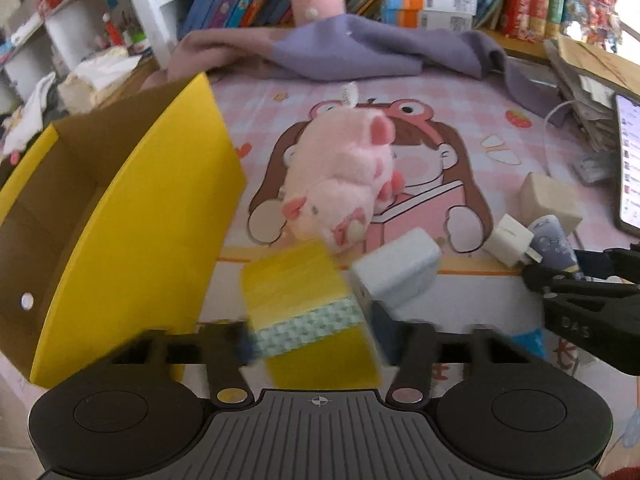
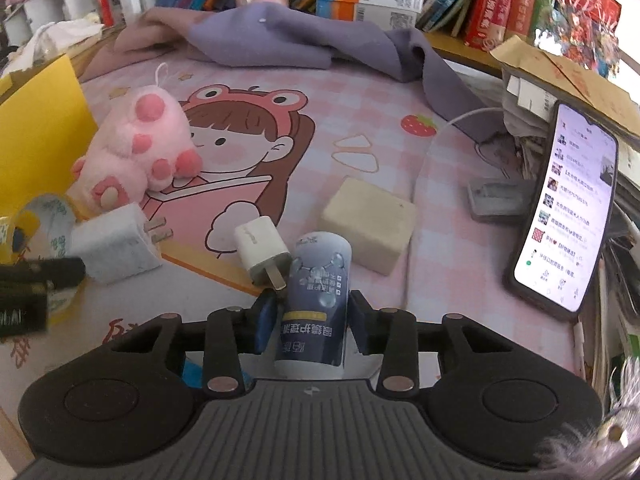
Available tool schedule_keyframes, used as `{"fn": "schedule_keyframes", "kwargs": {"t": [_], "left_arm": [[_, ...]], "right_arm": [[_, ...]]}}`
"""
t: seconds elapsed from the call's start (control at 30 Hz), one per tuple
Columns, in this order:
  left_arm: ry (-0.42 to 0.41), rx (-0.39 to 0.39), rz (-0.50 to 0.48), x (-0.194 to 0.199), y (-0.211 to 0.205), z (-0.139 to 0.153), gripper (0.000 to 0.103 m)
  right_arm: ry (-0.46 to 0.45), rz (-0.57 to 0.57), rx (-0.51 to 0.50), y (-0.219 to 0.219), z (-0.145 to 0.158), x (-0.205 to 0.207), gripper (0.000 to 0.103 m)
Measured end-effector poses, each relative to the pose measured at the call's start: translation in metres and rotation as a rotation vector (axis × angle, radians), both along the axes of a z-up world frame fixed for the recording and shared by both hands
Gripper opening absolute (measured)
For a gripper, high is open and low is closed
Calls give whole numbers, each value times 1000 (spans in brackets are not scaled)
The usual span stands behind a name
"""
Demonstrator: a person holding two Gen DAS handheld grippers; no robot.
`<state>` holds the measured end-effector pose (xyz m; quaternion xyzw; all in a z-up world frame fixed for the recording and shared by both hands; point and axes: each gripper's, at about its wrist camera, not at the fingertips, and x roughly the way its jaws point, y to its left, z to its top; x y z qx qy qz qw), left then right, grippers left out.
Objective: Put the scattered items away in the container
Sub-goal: 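Grasp the yellow tape roll with the left tool while the right tool grasps the white spray bottle, then carry the tape roll and spray bottle with both tools toward the yellow box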
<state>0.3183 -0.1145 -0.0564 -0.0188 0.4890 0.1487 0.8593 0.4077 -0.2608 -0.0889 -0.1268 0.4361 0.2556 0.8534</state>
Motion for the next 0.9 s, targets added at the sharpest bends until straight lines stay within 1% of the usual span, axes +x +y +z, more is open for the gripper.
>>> {"fn": "schedule_keyframes", "kwargs": {"t": [0.1,0.17,0.27,0.37,0.47,0.6,0.77,0.9], "left_arm": [[-36,14,-4,-8,-2,11,44],[-67,29,-22,-14,-7,21,39],[-94,35,-48,-19,-12,30,39],[-110,30,-71,-22,-16,34,39],[-128,30,-100,-27,-20,40,39],[-158,18,-132,-37,-24,48,39],[-181,-21,-164,-53,-25,50,39],[-223,-51,-199,-71,-20,54,39]], "right_arm": [[-19,25,-4,-1,1,-2,31],[-14,20,17,-4,8,-3,31],[7,21,58,-10,19,-7,31],[57,-4,90,-15,23,-7,31],[53,-21,113,-20,31,-13,31],[38,-30,134,-27,42,-22,31],[29,-49,129,-32,49,-40,31],[12,-65,118,-31,55,-60,31]]}}
